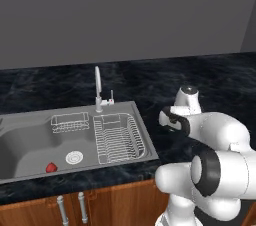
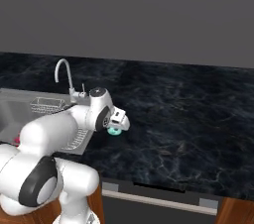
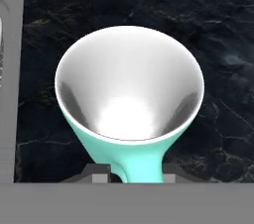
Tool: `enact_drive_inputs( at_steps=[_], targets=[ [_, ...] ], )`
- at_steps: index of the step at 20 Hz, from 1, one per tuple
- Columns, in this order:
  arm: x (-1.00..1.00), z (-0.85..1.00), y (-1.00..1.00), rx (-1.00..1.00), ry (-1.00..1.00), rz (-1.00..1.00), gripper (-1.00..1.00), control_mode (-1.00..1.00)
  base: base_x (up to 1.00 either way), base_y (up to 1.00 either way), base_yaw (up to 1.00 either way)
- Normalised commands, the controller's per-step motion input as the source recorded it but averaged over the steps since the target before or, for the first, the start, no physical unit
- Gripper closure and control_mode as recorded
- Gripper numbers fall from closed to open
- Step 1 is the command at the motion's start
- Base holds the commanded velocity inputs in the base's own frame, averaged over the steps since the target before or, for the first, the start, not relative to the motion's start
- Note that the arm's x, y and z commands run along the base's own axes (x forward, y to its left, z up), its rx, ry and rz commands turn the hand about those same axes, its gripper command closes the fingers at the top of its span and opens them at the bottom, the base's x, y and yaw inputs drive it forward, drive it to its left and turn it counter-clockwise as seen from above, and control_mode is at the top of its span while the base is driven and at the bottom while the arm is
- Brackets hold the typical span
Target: Clear the mugs and bowl far away from the sink.
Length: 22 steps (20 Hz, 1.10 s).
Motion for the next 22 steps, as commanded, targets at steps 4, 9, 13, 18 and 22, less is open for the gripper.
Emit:
enact_drive_inputs(
  at_steps=[4, 9, 13, 18, 22],
  targets=[
    [-0.39, 1.0, 0.08, -0.13, -0.41, 0.0, 1.0, -1.0, 0.0, 0.0, 0.0],
    [-0.49, 1.0, 0.03, -0.04, -0.28, 0.0, 1.0, -1.0, 0.0, 0.0, 0.0],
    [-0.68, 0.99, 0.0, 0.03, -0.02, 0.07, 1.0, -1.0, 0.0, 0.0, 0.0],
    [-0.67, 0.8, 0.0, 0.02, -0.03, 0.06, 1.0, -1.0, 0.0, 0.0, 0.0],
    [-0.7, 0.75, 0.0, -0.03, -0.17, 0.0, 1.0, -1.0, 0.0, 0.0, 0.0]
  ],
)
